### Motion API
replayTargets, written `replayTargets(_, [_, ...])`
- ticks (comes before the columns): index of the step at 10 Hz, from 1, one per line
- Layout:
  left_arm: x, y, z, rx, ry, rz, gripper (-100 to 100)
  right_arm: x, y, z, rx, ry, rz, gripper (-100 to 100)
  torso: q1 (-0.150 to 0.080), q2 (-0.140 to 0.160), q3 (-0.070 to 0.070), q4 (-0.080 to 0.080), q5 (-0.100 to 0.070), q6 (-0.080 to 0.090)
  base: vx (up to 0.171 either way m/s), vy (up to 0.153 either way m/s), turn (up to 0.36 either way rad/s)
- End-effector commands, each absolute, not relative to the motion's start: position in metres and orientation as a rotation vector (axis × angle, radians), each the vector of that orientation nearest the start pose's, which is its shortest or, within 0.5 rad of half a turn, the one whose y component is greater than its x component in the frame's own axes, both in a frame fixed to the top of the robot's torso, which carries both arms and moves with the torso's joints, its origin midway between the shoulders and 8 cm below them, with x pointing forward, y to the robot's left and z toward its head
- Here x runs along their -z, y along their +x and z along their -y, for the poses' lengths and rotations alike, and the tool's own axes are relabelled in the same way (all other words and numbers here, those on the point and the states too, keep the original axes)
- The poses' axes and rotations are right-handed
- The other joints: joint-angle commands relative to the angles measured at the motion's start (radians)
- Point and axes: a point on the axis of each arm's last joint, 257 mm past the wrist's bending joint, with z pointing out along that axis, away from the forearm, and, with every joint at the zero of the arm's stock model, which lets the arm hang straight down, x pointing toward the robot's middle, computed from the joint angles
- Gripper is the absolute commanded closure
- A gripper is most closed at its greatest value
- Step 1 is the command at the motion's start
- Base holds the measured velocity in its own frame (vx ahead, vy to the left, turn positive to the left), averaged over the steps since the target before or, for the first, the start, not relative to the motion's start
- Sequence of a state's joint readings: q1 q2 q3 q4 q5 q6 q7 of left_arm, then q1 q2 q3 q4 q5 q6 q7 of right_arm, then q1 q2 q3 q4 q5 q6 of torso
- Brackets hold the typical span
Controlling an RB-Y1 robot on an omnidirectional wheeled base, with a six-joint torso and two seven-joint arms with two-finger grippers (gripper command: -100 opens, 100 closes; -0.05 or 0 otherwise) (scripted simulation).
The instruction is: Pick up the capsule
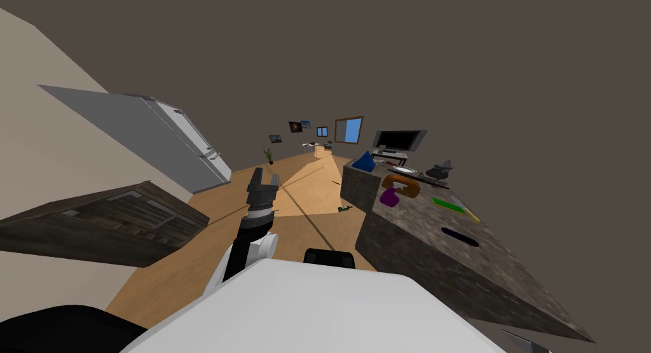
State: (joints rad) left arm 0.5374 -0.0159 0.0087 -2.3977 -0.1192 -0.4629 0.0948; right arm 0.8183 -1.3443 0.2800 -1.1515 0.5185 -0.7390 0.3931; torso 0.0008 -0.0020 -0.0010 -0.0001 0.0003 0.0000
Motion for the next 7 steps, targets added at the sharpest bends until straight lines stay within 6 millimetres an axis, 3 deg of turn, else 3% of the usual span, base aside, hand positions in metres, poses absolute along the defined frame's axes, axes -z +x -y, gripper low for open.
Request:
replayTargets(1, [-0.057,0.325,-0.27,1.298,-0.593,-0.613,0,0.397,0.028,0.603,-0.13,-0.716,-2.754,-100,0.0,0.0,0.0,0.0,0.0,0.0,0.034,0.016,0.058])
replayTargets(2, [-0.057,0.325,-0.27,1.298,-0.593,-0.613,0,0.397,0.028,0.603,-0.13,-0.716,-2.754,-100,0.0,0.001,0.0,0.0,0.0,0.001,0.016,-0.001,-0.015])
replayTargets(4, [-0.057,0.325,-0.27,1.298,-0.593,-0.613,0,0.375,0.026,0.655,0.026,-0.851,-2.806,-100,-0.002,0.001,0.001,0.0,0.0,0.0,0.041,0.0,0.131])
replayTargets(5, [-0.057,0.325,-0.27,1.298,-0.593,-0.613,0,0.37,0.029,0.66,0.039,-0.87,-2.808,-100,-0.002,-0.001,0.0,0.0,0.0,0.0,0.058,0.003,0.064])
replayTargets(6, [-0.057,0.325,-0.27,1.298,-0.593,-0.613,0,0.356,0.033,0.683,0.117,-0.94,-2.822,-100,-0.001,-0.001,-0.001,0.0,0.0,0.001,0.061,0.0,0.115])
replayTargets(7, [-0.057,0.325,-0.27,1.298,-0.593,-0.613,0,0.356,0.033,0.683,0.117,-0.94,-2.822,-100,-0.001,-0.002,-0.001,0.0,0.0,0.0,0.046,-0.011,0.048])
